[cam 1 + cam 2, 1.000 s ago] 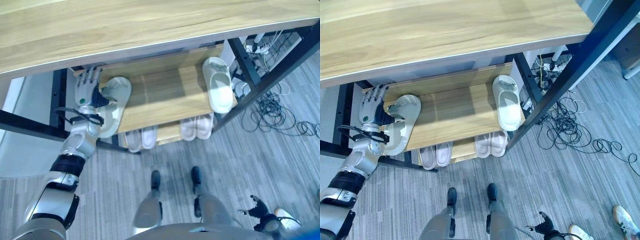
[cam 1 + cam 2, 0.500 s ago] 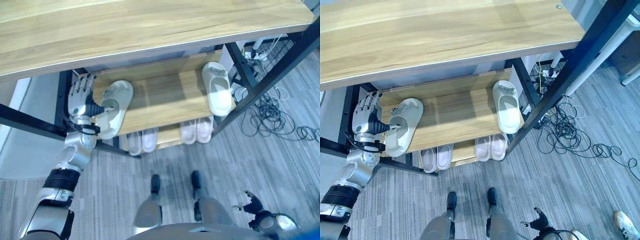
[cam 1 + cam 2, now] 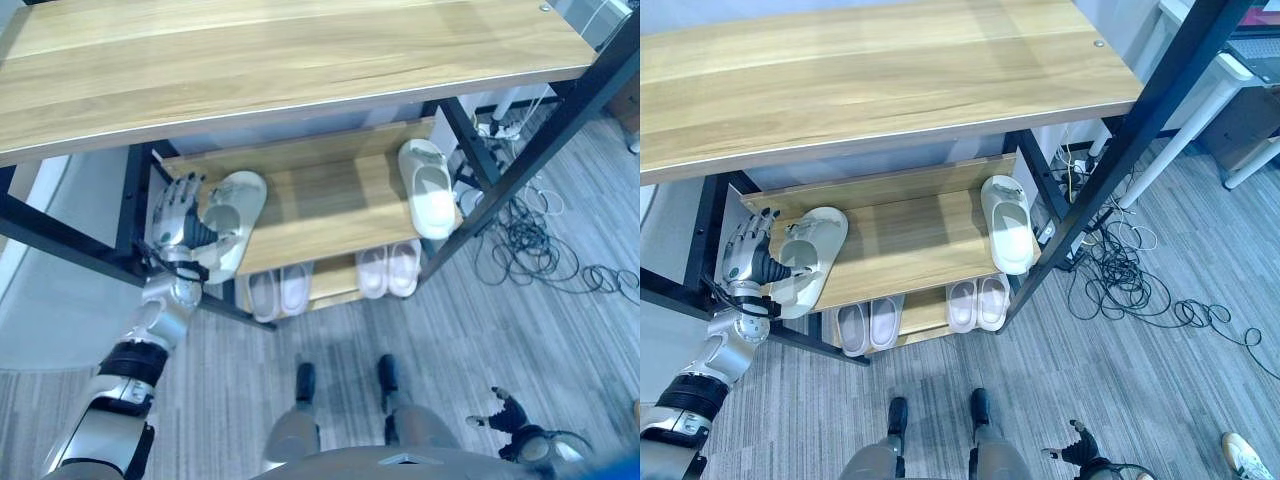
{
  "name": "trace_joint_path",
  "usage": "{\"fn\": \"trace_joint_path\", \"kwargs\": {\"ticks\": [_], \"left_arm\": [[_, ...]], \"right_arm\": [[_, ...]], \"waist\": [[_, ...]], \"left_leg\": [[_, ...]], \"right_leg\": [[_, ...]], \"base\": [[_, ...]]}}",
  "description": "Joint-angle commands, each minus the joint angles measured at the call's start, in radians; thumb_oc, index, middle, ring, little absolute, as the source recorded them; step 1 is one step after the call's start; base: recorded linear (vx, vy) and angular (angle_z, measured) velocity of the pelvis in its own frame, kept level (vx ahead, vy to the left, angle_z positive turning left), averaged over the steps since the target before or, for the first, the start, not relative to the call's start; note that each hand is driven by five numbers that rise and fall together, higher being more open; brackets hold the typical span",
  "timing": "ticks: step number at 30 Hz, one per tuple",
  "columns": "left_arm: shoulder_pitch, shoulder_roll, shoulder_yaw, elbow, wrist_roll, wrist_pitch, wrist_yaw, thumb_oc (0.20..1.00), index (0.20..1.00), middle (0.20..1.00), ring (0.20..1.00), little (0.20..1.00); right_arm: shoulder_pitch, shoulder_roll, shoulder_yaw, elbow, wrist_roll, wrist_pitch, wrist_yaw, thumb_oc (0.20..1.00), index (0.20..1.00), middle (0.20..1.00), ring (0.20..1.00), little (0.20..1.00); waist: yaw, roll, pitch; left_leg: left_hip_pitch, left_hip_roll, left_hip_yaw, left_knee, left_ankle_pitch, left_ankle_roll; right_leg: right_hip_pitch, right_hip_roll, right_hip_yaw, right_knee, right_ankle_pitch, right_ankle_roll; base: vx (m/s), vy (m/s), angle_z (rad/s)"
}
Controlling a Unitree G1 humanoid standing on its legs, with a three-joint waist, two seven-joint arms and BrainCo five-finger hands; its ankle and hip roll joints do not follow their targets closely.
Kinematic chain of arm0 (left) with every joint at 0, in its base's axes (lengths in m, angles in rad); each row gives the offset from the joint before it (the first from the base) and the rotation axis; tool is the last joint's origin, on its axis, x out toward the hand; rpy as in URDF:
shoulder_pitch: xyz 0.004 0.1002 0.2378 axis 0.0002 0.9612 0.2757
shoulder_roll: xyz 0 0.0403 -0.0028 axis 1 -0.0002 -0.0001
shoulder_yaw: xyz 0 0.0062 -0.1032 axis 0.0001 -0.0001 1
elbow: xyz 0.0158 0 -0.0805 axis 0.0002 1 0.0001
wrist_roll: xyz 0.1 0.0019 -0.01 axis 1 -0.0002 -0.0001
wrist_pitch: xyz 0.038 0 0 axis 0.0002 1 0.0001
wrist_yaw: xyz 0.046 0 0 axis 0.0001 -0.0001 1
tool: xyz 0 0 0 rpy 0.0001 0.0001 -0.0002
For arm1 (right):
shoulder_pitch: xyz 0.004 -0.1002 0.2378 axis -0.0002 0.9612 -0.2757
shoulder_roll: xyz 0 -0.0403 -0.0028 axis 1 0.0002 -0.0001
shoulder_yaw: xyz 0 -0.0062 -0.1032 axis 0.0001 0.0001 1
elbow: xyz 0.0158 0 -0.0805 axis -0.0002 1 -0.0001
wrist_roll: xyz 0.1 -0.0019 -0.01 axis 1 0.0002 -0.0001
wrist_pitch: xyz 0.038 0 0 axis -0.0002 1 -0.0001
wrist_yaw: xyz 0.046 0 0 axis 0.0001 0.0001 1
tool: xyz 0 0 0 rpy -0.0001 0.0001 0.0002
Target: Arrange the slippers neatly on the shoe rack.
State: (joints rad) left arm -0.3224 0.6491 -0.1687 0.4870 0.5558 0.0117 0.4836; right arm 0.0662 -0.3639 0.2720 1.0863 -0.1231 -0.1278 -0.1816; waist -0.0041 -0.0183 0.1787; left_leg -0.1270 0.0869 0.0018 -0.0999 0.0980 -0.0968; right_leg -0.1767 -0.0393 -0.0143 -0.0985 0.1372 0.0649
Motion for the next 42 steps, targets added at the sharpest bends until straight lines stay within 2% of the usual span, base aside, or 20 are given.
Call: {"fn": "trace_joint_path", "kwargs": {"ticks": [1,6,17,31,42], "left_arm": [[-0.107,0.023,-0.024,0.071,-0.029,-0.02,0.025,1.0,1.0,1.0,1.0,1.0],[-0.103,-0.012,-0.051,0.087,-0.018,-0.014,0.024,1.0,1.0,1.0,1.0,1.0],[-0.169,0.053,-0.051,0.054,0.02,0.003,0.04,1.0,1.0,1.0,1.0,1.0],[-0.191,0.071,-0.036,0.076,0.007,0.018,0.049,1.0,1.0,1.0,1.0,1.0],[-0.17,0.093,-0.018,-0.004,0.017,0.007,0.033,1.0,1.0,1.0,1.0,1.0]], "right_arm": [[-0.017,-0.042,0.027,-0.035,-0.016,-0.006,-0.018,1.0,1.0,1.0,1.0,1.0],[-0.05,-0.022,0.045,-0.055,-0.026,-0.006,-0.032,1.0,1.0,1.0,1.0,1.0],[-0.012,-0.011,0.042,-0.077,-0.039,-0.013,-0.041,1.0,1.0,1.0,1.0,1.0],[-0.019,0.003,0.068,-0.076,-0.043,-0.01,-0.038,1.0,1.0,1.0,1.0,1.0],[-0.011,0.019,0.065,-0.059,-0.035,-0.004,-0.028,1.0,1.0,1.0,1.0,1.0]], "waist": [[-0.005,0.006,0.041],[0.002,0.003,0.024],[-0.006,-0.003,0.017],[-0.008,0.0,0.017],[-0.002,0.006,0.012]], "left_leg": [[-0.072,-0.031,-0.031,0.013,-0.023,0.04],[-0.077,-0.032,-0.037,0.013,-0.027,0.042],[-0.089,-0.031,-0.033,0.013,-0.031,0.042],[-0.089,-0.031,-0.027,0.013,-0.032,0.042],[-0.077,-0.033,-0.024,0.013,-0.038,0.043]], "right_leg": [[0.016,-0.041,-0.008,0.063,-0.136,0.072],[0.016,-0.042,-0.013,0.056,-0.137,0.071],[-0.002,-0.04,-0.004,0.057,-0.134,0.075],[-0.005,-0.038,-0.001,0.058,-0.134,0.074],[0.004,-0.039,-0.003,0.059,-0.139,0.075]], "base": [[0.03,0.012,-0.02],[0.03,0.0,0.0],[0.01,0.001,0.01],[0.0,0.0,-0.01],[0.0,0.0,0.0]]}}
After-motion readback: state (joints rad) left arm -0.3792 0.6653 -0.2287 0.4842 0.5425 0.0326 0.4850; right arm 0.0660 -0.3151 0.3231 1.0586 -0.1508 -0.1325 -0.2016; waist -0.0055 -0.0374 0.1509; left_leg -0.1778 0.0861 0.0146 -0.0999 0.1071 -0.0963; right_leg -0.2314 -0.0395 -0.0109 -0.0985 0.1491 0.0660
